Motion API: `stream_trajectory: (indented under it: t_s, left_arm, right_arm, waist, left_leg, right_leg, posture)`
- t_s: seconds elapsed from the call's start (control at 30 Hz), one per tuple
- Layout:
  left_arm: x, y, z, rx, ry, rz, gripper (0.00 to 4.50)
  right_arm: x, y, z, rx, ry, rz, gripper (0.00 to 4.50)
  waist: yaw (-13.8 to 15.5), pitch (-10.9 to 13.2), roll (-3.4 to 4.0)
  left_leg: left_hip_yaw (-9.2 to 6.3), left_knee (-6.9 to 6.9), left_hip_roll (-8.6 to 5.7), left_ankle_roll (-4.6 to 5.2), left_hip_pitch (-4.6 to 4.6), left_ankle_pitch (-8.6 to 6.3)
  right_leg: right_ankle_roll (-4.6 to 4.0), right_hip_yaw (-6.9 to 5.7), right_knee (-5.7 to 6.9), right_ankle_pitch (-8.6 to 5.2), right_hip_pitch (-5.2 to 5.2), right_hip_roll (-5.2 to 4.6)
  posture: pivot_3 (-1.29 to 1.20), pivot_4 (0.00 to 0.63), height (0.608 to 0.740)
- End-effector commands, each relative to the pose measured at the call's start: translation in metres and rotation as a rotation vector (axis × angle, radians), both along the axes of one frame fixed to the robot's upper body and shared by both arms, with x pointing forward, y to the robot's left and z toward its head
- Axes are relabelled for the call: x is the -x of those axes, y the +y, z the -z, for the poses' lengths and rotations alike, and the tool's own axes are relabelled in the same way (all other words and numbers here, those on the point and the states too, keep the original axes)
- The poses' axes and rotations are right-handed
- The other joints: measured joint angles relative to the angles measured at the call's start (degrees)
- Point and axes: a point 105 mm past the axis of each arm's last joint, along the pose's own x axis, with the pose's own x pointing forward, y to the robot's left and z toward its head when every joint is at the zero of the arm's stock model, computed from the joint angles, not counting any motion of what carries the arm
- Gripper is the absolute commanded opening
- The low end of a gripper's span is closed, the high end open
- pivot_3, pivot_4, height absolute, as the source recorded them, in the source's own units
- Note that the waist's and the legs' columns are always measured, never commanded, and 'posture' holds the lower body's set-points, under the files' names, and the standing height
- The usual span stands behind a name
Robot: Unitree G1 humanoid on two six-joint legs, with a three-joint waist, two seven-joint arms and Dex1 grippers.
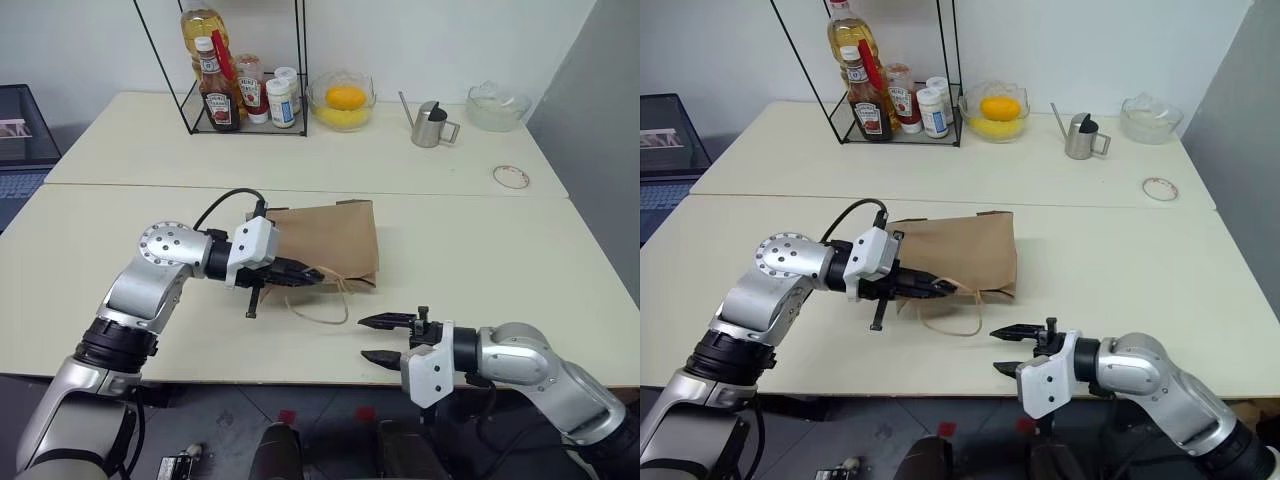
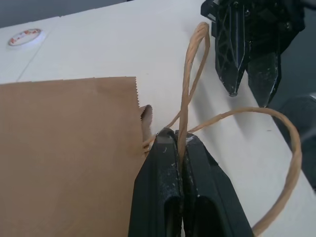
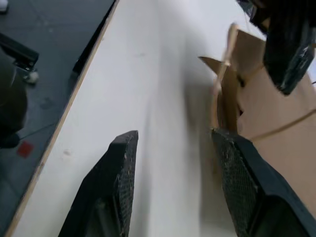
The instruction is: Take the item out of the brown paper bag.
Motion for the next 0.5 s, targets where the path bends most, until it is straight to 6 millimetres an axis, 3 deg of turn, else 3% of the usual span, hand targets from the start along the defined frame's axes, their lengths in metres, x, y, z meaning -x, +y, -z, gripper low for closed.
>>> stream_trajectory:
  t_s: [0.03, 0.2, 0.33, 0.5]
  left_arm:
    - [0.005, 0.005, -0.005, -0.023, -0.039, 0.015, 0.04]
    - [0.007, 0.007, 0.001, -0.032, -0.031, 0.016, 0.04]
    - [0.008, 0.006, 0.003, -0.022, -0.026, 0.016, 0.04]
    - [0.008, 0.009, 0.005, -0.025, -0.023, 0.014, 0.04]
  right_arm:
    - [0.0, 0.007, -0.021, -0.058, -0.133, -0.039, 2.46]
    - [0.001, 0.009, -0.016, -0.03, -0.141, -0.064, 2.46]
    - [-0.002, 0.014, 0.005, 0.04, -0.142, -0.093, 2.46]
    - [-0.006, 0.005, 0.015, 0.073, -0.17, -0.083, 2.46]
  waist:
    - [0.1, 0.0, 0.0]
    - [0.2, 0.0, 0.0]
    - [0.2, 0.0, 0.0]
    - [0.2, 0.0, 0.01]
  left_leg:
    - [0.0, 0.0, 0.0, 0.0, 0.0, 0.0]
    - [0.0, -0.01, -0.02, 0.0, -0.01, 0.0]
    - [0.0, -0.01, -0.01, 0.01, 0.02, 0.0]
    - [0.02, -0.01, -0.02, 0.01, 0.02, 0.0]
  right_leg:
    - [0.0, -0.01, 0.0, 0.0, 0.0, 0.0]
    - [-0.01, 0.0, -0.03, 0.0, 0.01, -0.02]
    - [-0.01, 0.0, -0.02, 0.0, 0.02, -0.01]
    - [-0.01, 0.02, -0.02, 0.0, 0.01, -0.01]
  posture:
    - [0.0, 0.15, 0.74]
    - [0.0, 0.15, 0.74]
    - [0.0, 0.15, 0.74]
    - [0.0, 0.15, 0.74]
